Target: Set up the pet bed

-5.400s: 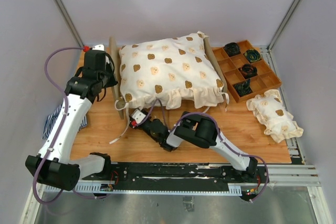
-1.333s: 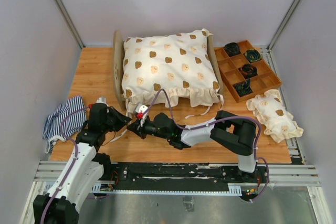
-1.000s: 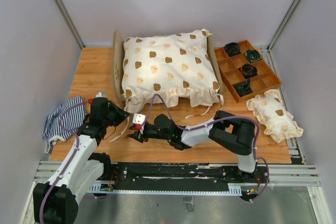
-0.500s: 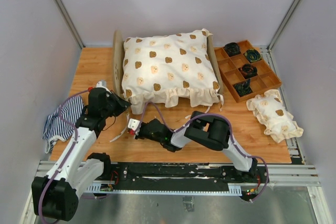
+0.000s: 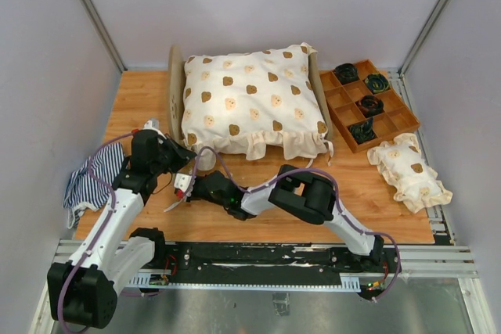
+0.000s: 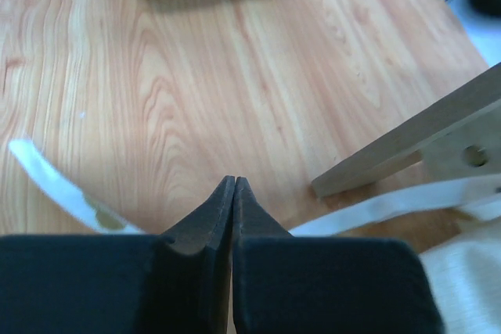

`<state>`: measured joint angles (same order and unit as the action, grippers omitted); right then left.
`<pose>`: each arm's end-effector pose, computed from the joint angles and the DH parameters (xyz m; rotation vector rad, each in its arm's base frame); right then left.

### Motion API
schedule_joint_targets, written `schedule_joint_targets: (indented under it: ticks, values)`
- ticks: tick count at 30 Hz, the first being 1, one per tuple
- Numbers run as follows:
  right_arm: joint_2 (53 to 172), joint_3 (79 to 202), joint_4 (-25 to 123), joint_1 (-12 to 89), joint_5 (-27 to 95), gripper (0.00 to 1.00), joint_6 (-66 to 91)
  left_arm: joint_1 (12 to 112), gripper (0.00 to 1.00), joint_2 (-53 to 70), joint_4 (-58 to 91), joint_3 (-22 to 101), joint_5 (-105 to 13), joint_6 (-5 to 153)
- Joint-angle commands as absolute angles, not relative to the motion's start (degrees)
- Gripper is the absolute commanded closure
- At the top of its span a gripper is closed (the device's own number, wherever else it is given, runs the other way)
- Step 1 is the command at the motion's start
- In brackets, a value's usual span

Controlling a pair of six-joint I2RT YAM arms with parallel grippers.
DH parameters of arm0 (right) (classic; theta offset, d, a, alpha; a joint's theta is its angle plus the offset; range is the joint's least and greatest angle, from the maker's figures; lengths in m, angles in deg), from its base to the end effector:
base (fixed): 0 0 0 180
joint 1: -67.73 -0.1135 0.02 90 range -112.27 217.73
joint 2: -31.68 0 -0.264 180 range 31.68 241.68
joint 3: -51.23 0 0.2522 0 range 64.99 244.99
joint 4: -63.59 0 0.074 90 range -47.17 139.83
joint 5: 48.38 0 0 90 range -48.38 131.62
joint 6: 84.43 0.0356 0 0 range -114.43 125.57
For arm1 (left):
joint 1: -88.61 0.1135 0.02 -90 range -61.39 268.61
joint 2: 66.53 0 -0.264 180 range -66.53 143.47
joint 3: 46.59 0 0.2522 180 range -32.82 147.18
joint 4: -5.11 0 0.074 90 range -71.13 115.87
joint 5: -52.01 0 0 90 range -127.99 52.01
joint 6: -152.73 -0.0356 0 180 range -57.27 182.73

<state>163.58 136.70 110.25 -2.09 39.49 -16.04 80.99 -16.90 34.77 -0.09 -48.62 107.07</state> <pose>0.1642 0.4507 0.1277 -1.1725 1.1016 0.6869 0.1899 -0.0320 0.2418 -0.5920 2.1413 -0.7156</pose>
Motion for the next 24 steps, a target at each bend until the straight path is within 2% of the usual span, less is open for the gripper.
schedule_joint_targets:
  ticks: [1,5,12,18,21,24]
  values:
    - [164.1,134.0,107.3,-3.3,38.2,1.0,-18.7,81.7,1.0,-16.7,34.2,2.5,-48.8,105.8]
    - [161.6,131.0,103.4,-3.5,37.3,1.0,-21.7,81.7,1.0,-16.7,34.2,2.7,-48.3,105.4]
    - [156.5,131.4,78.1,-3.4,32.4,1.0,-31.3,81.8,1.0,-17.4,33.8,0.9,-46.1,105.7]
    - [147.4,121.6,80.2,-3.5,31.9,0.99,-38.6,82.0,1.0,-16.2,31.9,-1.8,-45.9,106.2]
    - [142.7,121.7,75.5,-3.4,27.1,0.91,-42.9,82.1,1.0,-15.6,31.1,-2.9,-46.3,106.3]
    - [141.7,126.7,65.4,-3.3,22.5,0.78,-47.5,82.4,1.0,-15.5,30.5,-3.6,-46.4,106.5]
